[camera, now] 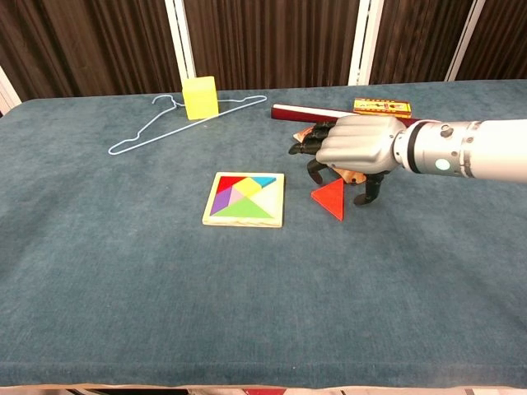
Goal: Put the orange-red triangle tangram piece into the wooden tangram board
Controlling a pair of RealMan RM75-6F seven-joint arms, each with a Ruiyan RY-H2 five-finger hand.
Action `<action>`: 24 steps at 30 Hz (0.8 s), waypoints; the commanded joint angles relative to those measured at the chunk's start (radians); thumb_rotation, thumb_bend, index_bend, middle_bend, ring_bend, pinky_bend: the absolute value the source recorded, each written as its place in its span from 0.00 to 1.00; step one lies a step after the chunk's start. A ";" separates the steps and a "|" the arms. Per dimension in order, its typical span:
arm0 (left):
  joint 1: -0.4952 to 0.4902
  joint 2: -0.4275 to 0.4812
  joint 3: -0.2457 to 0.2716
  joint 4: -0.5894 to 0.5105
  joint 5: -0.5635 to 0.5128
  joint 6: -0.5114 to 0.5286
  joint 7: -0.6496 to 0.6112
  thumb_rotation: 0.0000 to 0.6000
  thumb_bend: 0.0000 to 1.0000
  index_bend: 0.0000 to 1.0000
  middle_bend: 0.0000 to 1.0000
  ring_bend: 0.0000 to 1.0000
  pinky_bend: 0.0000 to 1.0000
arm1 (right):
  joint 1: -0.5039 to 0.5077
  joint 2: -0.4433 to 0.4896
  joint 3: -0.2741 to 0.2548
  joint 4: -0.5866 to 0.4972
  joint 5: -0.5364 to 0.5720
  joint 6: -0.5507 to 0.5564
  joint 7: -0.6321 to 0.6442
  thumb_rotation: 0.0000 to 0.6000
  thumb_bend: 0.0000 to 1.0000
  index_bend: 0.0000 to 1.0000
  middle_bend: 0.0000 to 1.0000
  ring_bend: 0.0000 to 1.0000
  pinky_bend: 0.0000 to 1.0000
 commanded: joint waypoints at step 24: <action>0.002 0.008 0.000 0.000 0.004 0.005 -0.013 1.00 0.46 0.00 0.00 0.00 0.09 | 0.023 -0.040 -0.024 0.013 0.104 0.015 -0.090 1.00 0.39 0.56 0.00 0.00 0.00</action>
